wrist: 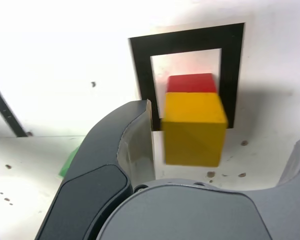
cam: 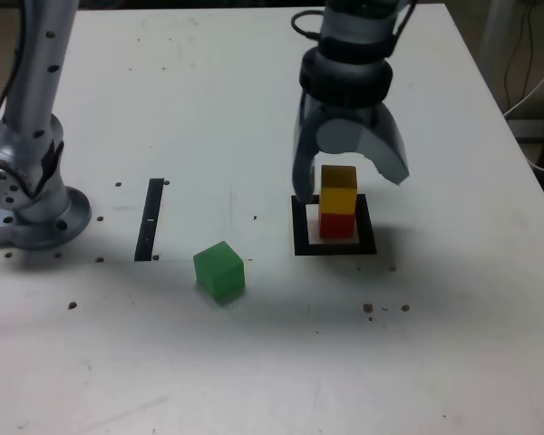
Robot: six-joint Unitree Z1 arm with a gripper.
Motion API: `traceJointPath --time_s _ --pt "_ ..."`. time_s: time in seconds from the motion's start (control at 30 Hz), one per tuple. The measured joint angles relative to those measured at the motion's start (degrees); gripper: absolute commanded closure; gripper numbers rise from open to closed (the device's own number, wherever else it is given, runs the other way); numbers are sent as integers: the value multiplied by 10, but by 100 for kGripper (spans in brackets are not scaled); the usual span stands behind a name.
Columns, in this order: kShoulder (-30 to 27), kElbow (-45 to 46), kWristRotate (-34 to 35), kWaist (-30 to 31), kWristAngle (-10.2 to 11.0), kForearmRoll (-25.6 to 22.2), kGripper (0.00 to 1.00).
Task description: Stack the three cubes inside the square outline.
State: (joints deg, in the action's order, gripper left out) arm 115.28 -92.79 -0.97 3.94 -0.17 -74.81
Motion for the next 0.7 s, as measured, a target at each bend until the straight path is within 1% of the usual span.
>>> traceJointPath --time_s 0.07,0.23,0.43,0.57,0.7 --pt "-16 9 0 0 0 -6 1" --pt "-84 55 -2 2 -4 -23 1" --pt "-164 131 -35 17 -11 -26 1" --pt "-201 192 -29 28 -29 -25 1" --pt "-221 250 37 59 -52 -6 1"
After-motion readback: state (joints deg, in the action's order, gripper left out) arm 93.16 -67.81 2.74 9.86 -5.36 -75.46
